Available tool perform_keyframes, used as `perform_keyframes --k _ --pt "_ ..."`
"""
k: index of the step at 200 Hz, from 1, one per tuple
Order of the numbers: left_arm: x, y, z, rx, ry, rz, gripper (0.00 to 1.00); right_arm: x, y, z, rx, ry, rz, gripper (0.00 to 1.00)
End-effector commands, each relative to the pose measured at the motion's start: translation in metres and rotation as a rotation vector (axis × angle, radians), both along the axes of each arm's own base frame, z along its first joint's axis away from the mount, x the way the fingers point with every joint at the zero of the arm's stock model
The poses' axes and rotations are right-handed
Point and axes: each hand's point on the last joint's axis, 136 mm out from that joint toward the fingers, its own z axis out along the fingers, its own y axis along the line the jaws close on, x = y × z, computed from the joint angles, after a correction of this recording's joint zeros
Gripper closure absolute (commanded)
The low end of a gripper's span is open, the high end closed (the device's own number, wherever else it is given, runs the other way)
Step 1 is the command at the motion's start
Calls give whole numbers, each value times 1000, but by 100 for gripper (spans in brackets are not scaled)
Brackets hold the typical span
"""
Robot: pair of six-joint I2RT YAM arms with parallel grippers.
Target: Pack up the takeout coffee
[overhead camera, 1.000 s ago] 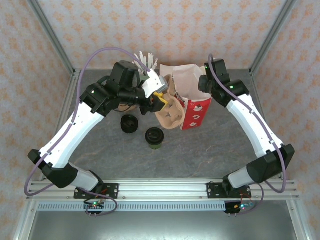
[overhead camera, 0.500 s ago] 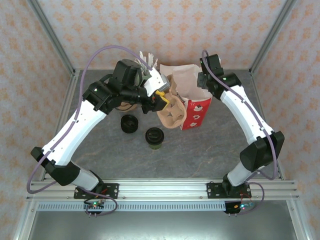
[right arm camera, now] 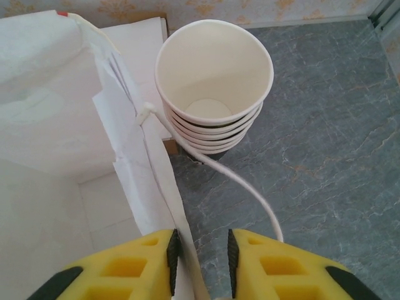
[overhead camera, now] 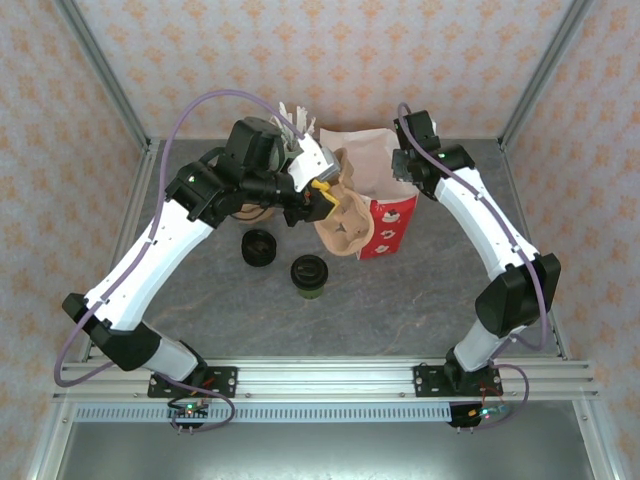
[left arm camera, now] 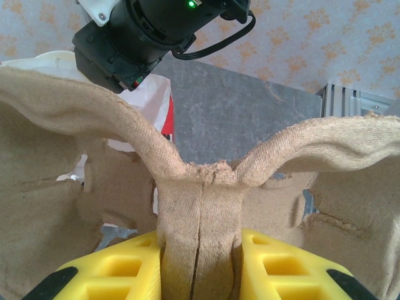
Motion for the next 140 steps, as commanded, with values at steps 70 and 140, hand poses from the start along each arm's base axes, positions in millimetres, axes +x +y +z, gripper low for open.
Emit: perform_keyframes --k 70,140 --pt "3 -4 22 -69 21 5 72 -25 16 16 96 -10 129 100" --pt "1 -18 26 -106 130 0 72 -85 25 45 116 -61 311 100"
